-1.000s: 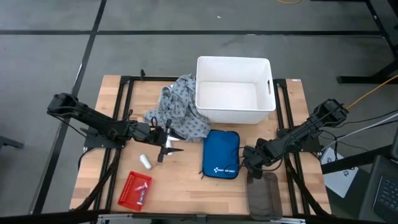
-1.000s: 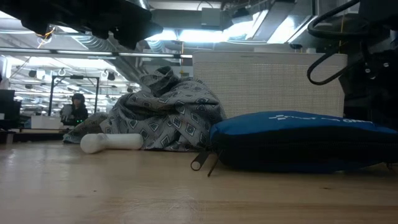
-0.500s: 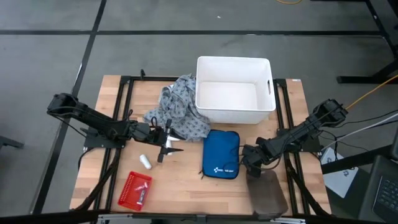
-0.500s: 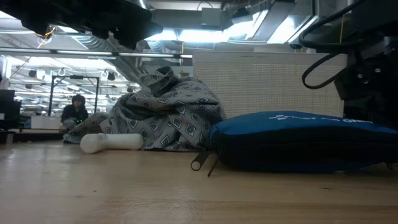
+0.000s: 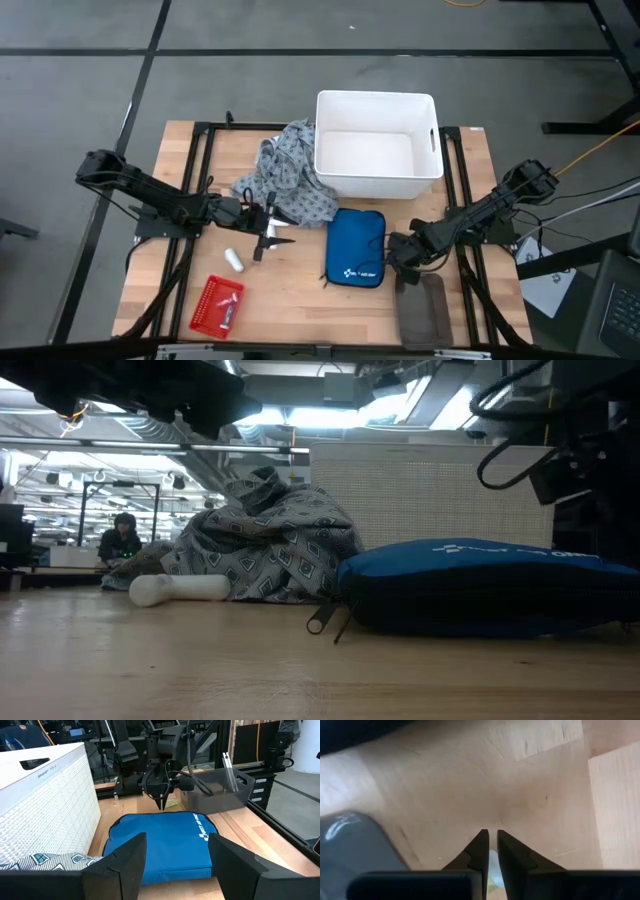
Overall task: Pick & Place Medicine items
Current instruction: Put the yellow pill bottle into the red bin
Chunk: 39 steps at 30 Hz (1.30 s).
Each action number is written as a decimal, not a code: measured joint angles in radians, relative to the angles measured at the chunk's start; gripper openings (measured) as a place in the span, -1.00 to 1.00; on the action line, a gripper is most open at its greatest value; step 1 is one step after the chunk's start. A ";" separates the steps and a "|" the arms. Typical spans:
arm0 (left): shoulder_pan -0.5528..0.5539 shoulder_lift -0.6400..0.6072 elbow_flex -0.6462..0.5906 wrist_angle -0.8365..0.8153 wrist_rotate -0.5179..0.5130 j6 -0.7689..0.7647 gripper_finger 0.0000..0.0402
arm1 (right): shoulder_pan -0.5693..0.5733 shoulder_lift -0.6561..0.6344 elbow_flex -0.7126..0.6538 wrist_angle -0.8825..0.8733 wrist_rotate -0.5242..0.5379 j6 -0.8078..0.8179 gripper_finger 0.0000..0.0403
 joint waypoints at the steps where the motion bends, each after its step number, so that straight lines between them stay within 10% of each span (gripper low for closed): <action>1: 0.000 0.000 0.000 0.000 0.000 0.000 0.06 | 0.000 0.000 0.008 -0.007 0.000 -0.005 -0.84; 9: 0.000 0.000 0.000 0.000 -0.001 0.000 0.06 | -0.006 -0.001 0.115 -0.100 0.071 -0.020 -0.77; 23: 0.000 0.000 0.000 0.000 0.009 -0.005 0.06 | -0.080 -0.002 0.224 -0.342 -0.078 0.264 0.10; 39: 0.000 0.000 0.000 0.000 0.027 -0.012 0.06 | -0.082 -0.003 0.025 -0.134 -0.246 0.417 0.10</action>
